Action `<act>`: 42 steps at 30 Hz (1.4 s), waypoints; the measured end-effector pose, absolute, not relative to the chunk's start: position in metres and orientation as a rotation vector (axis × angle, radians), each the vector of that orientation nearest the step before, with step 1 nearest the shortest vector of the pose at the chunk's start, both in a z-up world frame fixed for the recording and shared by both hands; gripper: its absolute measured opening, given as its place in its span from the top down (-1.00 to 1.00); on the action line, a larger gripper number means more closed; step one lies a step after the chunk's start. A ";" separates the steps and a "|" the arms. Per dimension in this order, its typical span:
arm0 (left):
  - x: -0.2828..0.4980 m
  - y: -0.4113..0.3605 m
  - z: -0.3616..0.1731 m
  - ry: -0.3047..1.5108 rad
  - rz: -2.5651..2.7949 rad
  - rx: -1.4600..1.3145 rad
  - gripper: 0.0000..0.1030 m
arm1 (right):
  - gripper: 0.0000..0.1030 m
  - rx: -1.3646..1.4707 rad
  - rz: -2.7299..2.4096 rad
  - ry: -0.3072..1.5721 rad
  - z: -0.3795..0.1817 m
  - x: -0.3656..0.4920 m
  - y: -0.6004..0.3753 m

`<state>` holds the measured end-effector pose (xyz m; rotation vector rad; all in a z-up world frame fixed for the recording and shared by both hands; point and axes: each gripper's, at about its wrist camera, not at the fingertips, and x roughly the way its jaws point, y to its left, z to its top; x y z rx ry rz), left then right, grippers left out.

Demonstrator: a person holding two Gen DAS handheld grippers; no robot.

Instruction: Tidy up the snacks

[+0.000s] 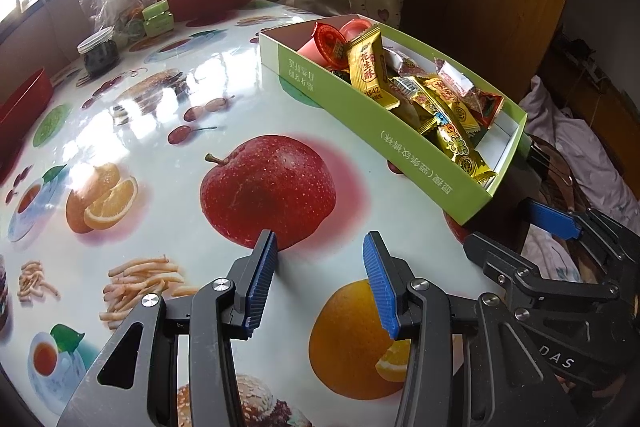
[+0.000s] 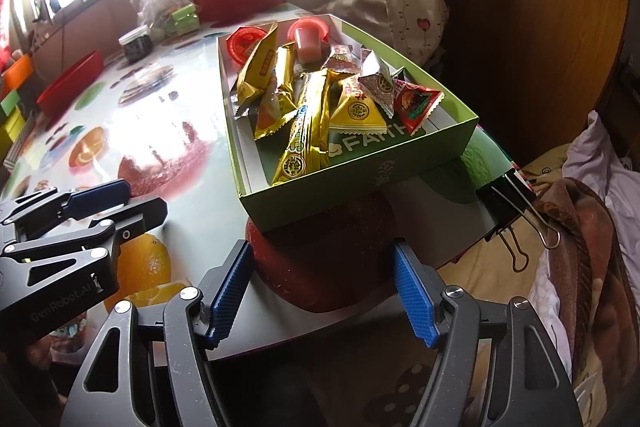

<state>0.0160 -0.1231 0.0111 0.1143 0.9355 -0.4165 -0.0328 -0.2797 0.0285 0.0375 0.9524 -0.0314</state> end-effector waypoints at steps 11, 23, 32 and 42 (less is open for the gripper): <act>0.016 -0.123 0.011 0.936 -0.418 0.109 0.10 | -0.36 0.039 -0.034 0.952 0.029 -0.032 -0.281; 0.016 -0.122 0.011 0.935 -0.420 0.105 0.10 | -0.36 0.038 -0.034 0.951 0.028 -0.033 -0.281; 0.016 -0.122 0.011 0.934 -0.416 0.109 0.10 | -0.37 0.038 -0.034 0.950 0.028 -0.033 -0.281; 0.017 -0.123 0.011 0.934 -0.416 0.108 0.10 | -0.38 0.038 -0.034 0.950 0.028 -0.033 -0.281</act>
